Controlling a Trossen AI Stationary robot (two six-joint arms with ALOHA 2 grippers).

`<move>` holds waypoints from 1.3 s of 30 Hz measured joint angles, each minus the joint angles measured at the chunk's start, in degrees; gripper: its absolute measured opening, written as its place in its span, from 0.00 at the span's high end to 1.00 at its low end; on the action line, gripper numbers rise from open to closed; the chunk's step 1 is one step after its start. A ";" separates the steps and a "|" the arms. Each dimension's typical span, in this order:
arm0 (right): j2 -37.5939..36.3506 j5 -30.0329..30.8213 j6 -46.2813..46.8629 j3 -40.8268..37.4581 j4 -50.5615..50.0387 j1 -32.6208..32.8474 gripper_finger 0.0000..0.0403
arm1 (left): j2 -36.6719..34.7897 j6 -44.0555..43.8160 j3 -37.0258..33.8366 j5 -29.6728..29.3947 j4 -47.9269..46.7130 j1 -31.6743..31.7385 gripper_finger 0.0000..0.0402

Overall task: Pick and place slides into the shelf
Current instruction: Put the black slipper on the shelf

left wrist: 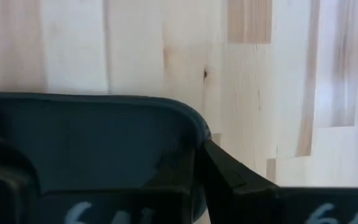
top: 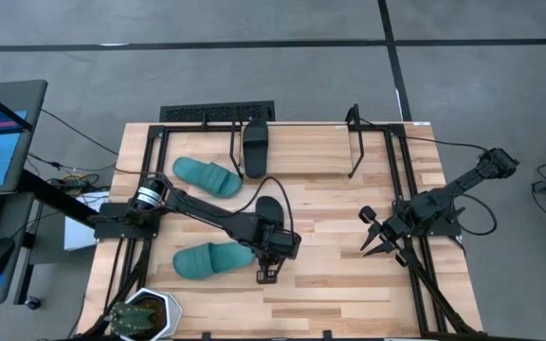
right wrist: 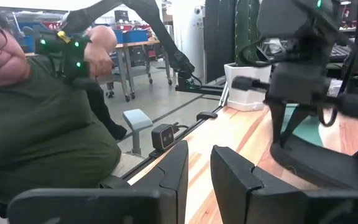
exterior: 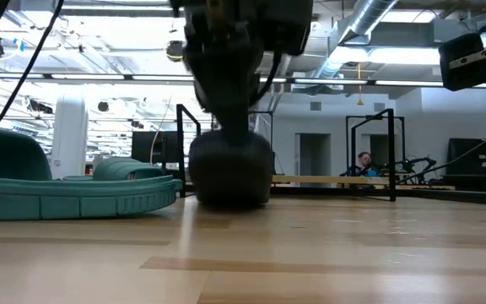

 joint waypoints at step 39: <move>0.00 0.00 0.00 0.00 -0.26 0.00 0.85 | -0.50 7.58 33.52 -24.82 -25.81 -1.34 1.00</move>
